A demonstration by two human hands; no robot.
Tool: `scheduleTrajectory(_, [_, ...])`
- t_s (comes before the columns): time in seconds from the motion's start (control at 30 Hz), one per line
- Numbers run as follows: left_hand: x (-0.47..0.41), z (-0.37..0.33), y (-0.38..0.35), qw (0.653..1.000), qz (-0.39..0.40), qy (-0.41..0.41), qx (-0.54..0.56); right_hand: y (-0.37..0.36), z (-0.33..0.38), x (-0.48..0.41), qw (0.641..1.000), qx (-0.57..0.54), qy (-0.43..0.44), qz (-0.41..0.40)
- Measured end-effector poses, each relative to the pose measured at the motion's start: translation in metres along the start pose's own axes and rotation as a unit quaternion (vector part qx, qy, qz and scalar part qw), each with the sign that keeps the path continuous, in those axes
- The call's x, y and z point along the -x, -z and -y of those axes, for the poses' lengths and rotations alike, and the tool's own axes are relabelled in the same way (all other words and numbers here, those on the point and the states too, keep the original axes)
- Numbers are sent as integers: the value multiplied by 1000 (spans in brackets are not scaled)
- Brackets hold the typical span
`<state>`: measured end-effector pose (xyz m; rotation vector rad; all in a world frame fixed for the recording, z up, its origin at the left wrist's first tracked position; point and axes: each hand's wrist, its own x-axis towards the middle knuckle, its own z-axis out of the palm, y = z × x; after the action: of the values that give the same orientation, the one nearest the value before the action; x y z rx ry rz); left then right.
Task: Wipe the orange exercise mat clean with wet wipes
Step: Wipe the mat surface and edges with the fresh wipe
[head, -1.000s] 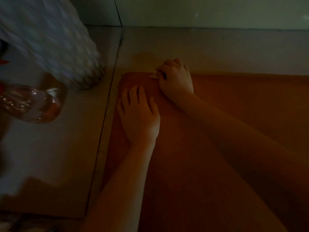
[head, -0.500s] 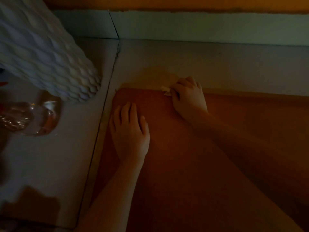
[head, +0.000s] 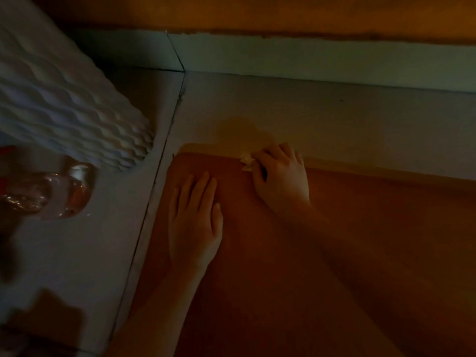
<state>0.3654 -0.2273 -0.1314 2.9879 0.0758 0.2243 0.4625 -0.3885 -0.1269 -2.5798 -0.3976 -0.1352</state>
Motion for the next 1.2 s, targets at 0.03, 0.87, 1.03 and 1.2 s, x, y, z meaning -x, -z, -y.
scheduleTrajectory(0.03, [0,0,0,1000,-1,3,1,0,1,0,1000,-1,1,3])
scheduleTrajectory(0.87, [-28,-53,-11,996,50,-59,38,31,-34,24,988,84,-128,-2])
scheduleTrajectory(1.03, [-24,-53,-8,990,52,-130,26,31,-32,27,990,79,-119,-18])
scheduleTrajectory(1.2, [-26,-51,-7,990,51,-121,44,31,-34,26,987,95,-132,-15])
